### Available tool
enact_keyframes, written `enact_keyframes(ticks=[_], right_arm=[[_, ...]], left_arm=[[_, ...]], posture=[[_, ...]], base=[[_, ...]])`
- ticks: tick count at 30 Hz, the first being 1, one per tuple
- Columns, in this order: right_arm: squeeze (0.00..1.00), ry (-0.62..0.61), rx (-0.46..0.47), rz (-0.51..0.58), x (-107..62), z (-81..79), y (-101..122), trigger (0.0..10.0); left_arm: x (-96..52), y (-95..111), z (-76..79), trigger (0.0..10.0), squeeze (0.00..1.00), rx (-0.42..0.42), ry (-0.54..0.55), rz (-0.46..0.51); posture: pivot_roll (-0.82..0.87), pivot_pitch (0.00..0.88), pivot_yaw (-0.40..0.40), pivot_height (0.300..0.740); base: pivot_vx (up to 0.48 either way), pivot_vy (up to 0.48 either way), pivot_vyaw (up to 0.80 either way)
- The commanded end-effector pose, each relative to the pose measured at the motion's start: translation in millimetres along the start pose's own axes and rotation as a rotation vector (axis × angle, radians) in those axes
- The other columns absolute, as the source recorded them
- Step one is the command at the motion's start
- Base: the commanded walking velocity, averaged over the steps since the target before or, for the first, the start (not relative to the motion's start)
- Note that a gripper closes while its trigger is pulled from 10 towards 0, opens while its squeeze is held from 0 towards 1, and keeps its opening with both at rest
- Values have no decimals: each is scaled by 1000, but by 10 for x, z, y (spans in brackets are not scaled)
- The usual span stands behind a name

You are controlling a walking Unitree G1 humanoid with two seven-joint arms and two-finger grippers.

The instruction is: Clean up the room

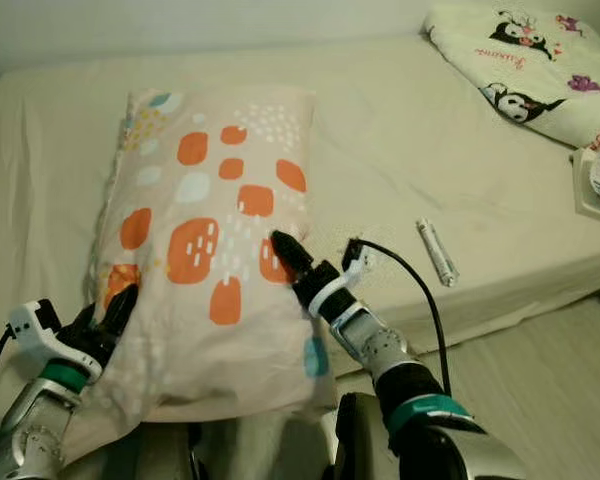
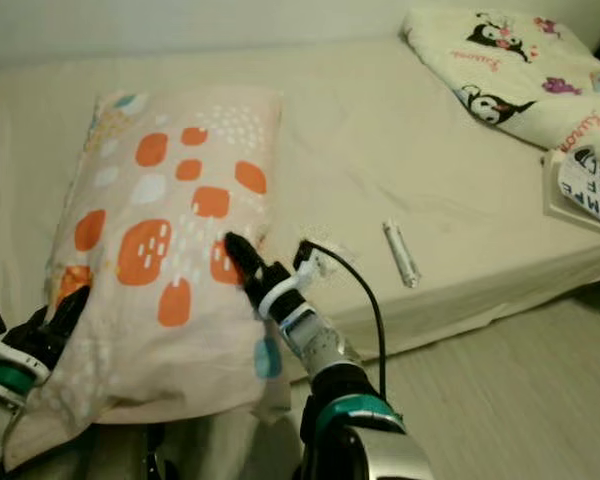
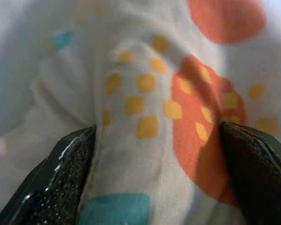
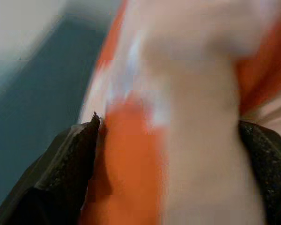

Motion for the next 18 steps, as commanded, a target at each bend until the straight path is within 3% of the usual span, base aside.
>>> enact_keyframes(ticks=[1,6,7,8,9,10,11,12,18], right_arm=[[1000,112,54,-222,39,-229,-812,10000],[1000,80,13,-259,8,-178,-901,10000],[0,31,-87,-331,-36,-94,-1019,8353],[0,31,-87,-331,-36,-94,-1019,8353],[0,9,-150,-370,-69,-46,-1079,6353],[0,-44,-208,-400,-103,36,-1117,1216],[0,-44,-208,-400,-103,36,-1117,1216],[0,-68,-240,-413,-125,76,-1131,0],[0,-139,-238,-361,-140,150,-1055,0]], left_arm=[[-37,-333,84,10000,1000,-14,-38,-131],[-30,-406,101,10000,1000,20,-33,-153],[-4,-421,98,9451,596,52,-12,-148],[-4,-421,98,9451,596,52,-12,-148],[13,-417,117,8667,424,59,-13,-143],[27,-403,137,1843,0,73,-16,-134],[27,-403,137,1843,0,73,-16,-134],[35,-390,161,0,0,75,-25,-127],[-16,-279,250,0,0,25,-61,-68]], posture=[[129,126,-21,567],[131,115,-21,567],[130,98,-19,567],[130,98,-19,567],[129,87,-18,567],[130,85,-18,567],[130,85,-18,567],[131,83,-18,567],[136,67,-8,567]], base=[[0,0,0],[0,0,0],[0,0,0],[0,0,0],[0,0,0],[0,0,0],[0,0,0],[0,0,0],[0,0,0]])
Point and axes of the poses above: a point about 5 cm out from each wrist's last joint towards the gripper, its own x axis pointing out of the wrist towards the gripper, its own y axis along the axis of the wrist's last joint, z = x × y, the point moved 5 cm from there along x, pointing out of the wrist towards the gripper, and after that the axes turned 3 degrees about -x, right-handed, at the moved point
